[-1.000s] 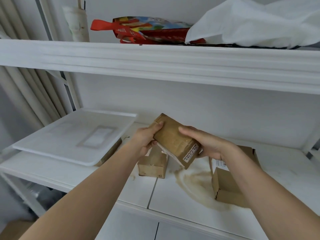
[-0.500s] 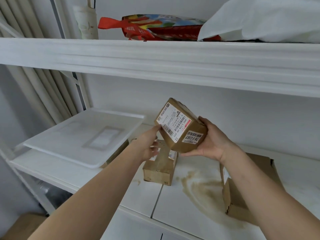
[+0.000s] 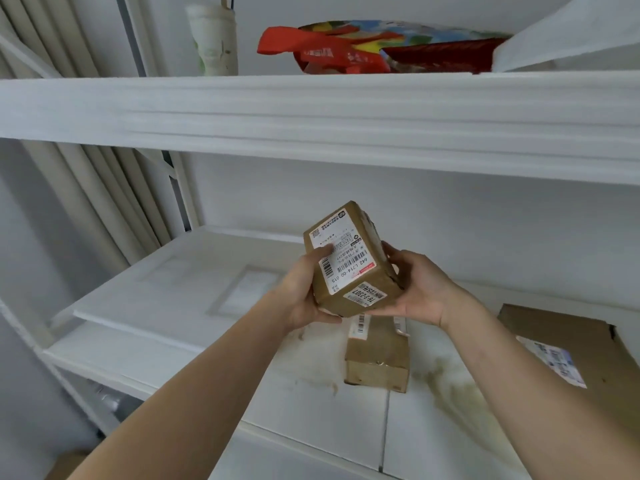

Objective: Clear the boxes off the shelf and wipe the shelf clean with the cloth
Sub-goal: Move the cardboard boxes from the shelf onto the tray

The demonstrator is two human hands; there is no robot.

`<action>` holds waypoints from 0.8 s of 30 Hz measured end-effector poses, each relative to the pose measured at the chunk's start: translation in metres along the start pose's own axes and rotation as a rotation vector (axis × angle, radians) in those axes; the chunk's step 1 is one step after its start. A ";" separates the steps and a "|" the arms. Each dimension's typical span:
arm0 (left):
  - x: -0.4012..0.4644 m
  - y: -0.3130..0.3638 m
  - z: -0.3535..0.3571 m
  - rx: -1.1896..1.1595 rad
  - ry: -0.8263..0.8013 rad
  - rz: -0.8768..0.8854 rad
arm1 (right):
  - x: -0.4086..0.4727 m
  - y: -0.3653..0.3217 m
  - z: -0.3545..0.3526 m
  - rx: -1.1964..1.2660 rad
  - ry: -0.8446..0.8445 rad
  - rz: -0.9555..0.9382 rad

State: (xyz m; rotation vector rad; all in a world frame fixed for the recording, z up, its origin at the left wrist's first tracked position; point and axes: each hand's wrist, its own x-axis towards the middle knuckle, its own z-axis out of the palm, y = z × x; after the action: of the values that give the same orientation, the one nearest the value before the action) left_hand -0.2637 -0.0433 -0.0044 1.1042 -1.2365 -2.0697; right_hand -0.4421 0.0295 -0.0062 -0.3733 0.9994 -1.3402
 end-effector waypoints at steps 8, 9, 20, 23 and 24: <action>0.012 0.037 -0.092 0.003 0.120 0.087 | 0.059 0.032 0.084 -0.301 0.194 -0.205; 0.015 0.039 -0.100 0.012 0.127 0.094 | 0.066 0.036 0.090 -0.336 0.212 -0.220; 0.039 0.047 -0.149 -0.035 0.087 0.171 | 0.117 0.065 0.122 -0.541 0.369 -0.312; 0.046 0.047 -0.155 -0.024 0.095 0.193 | 0.129 0.071 0.123 -0.588 0.375 -0.324; 0.049 0.048 -0.157 -0.021 0.100 0.198 | 0.132 0.072 0.123 -0.596 0.376 -0.327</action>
State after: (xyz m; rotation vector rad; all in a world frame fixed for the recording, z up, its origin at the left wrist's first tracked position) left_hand -0.1601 -0.1785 -0.0233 1.0198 -1.2203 -1.8537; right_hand -0.3132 -0.1119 -0.0414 -0.7767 1.7176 -1.4113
